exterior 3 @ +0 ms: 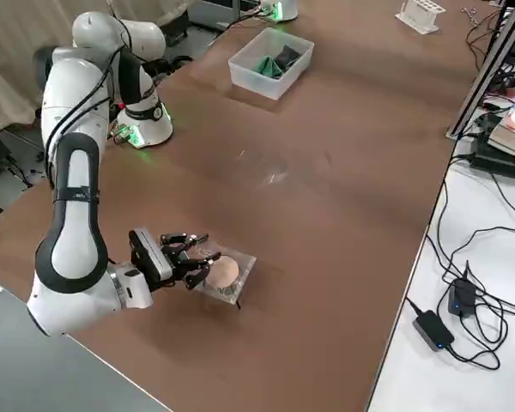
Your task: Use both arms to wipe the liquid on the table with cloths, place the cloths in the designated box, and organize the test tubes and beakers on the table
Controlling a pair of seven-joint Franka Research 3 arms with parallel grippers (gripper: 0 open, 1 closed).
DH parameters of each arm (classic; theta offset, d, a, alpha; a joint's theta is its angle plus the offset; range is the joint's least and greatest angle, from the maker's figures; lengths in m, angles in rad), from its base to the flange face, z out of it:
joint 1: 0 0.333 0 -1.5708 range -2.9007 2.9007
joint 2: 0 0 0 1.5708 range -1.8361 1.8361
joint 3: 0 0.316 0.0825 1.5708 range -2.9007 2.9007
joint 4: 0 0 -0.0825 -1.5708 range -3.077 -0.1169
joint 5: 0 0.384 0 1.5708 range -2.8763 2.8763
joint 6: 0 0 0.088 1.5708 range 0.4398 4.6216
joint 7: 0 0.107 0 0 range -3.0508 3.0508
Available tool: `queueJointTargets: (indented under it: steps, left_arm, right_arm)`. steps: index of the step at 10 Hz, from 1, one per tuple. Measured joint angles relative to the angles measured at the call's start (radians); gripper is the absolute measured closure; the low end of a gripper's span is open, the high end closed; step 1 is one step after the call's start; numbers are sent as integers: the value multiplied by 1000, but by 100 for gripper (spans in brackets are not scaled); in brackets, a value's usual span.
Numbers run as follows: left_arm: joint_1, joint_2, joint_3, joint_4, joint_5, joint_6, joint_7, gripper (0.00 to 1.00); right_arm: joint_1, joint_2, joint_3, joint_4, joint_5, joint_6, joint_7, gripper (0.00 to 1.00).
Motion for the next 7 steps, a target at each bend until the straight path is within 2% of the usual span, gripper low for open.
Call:
queueJointTargets:
  steps: [1,3,4,7]
  left_arm:
    - [0,0,0,0,0,1,0,0]
    - [0,0,0,0,0,2,0,0]
    - [0,0,0,0,0,2,0,0]
    - [0,0,0,0,0,2,0,0]
  right_arm:
    - [0,0,0,0,0,0,0,35]
    - [0,0,1,0,0,0,0,7]
    - [0,0,1,0,0,-1,0,1]
    - [-26,0,-6,18,0,-11,0,1]
